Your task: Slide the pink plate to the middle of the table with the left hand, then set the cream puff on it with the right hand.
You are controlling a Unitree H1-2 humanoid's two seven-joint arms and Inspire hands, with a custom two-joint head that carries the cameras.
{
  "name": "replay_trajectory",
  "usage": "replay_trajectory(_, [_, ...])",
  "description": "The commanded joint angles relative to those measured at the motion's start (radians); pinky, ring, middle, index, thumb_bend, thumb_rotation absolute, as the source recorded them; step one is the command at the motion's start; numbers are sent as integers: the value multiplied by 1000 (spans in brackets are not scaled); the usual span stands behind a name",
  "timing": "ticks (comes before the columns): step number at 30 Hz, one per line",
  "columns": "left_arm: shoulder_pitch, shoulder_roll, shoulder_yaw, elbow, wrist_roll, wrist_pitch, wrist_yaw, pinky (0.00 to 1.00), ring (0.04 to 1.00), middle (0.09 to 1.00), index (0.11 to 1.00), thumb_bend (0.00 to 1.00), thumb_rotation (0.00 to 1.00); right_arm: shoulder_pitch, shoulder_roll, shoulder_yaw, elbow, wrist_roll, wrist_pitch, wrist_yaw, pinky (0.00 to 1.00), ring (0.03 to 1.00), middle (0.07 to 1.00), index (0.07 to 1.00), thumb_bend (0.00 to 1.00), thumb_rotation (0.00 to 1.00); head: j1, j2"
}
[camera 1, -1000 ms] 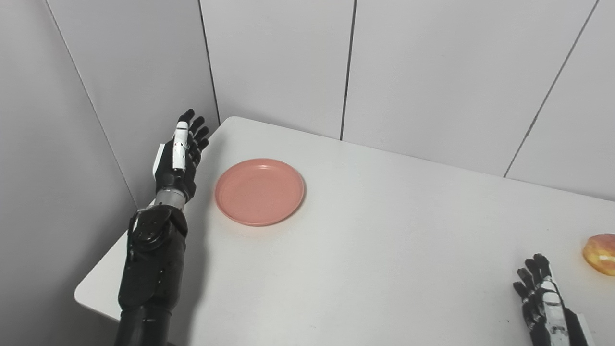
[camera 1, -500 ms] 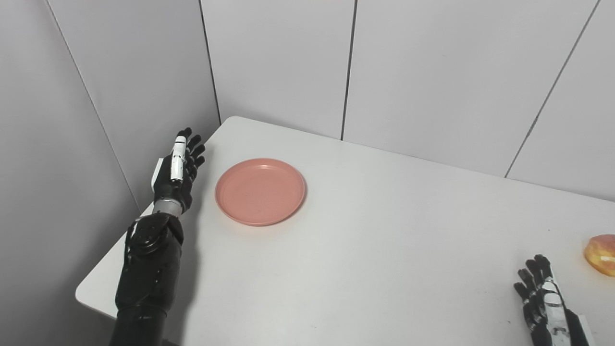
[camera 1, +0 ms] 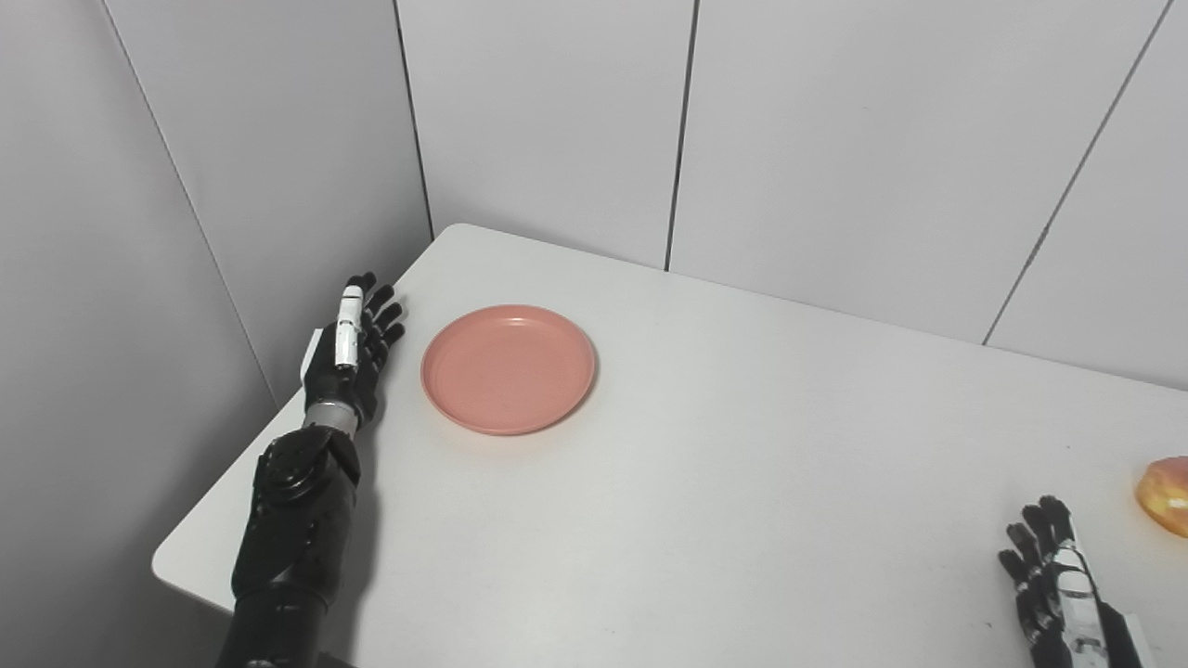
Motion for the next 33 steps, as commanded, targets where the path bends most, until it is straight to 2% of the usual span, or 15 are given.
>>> replay_trajectory(1, [-31, 22, -12, 15, -4, -29, -25, 990, 960, 957, 944, 346, 1000, 38, -1, 10, 23, 4, 35, 15, 1000, 1000, 1000, 1000, 73, 1000, 0, 1])
replay_trajectory(5, [-25, 0, -21, 7, -8, -24, -19, 973, 953, 947, 943, 364, 1000, 35, -1, 9, 31, 7, 33, 15, 1000, 1000, 1000, 1000, 75, 1000, -1, 0])
replay_trajectory(11, [-32, -11, -45, 48, -6, -30, -29, 990, 960, 955, 931, 374, 1000, 35, 3, 8, 27, 14, 42, 15, 1000, 1000, 1000, 1000, 78, 1000, -10, 3])
replay_trajectory(14, [-24, -27, -53, 29, -12, -18, -23, 963, 942, 939, 922, 384, 1000, 35, 3, 12, 31, 7, 27, 13, 1000, 1000, 1000, 1000, 75, 1000, -11, 3])
replay_trajectory(20, [-2, -50, -88, -27, -11, 15, -35, 956, 938, 931, 920, 396, 1000, 34, 7, 15, 28, 8, 27, 14, 1000, 1000, 1000, 1000, 72, 1000, -19, 6])
replay_trajectory(26, [16, -90, -127, -102, -34, 95, -46, 975, 946, 948, 941, 365, 1000, 34, 9, 17, 33, 0, 26, 10, 1000, 1000, 1000, 1000, 78, 1000, -34, 14])
replay_trajectory(33, [11, -119, -147, -90, -35, 114, -53, 976, 945, 946, 937, 358, 1000, 35, 16, 19, 26, -9, 36, 1, 1000, 1000, 1000, 1000, 90, 1000, -52, 26])
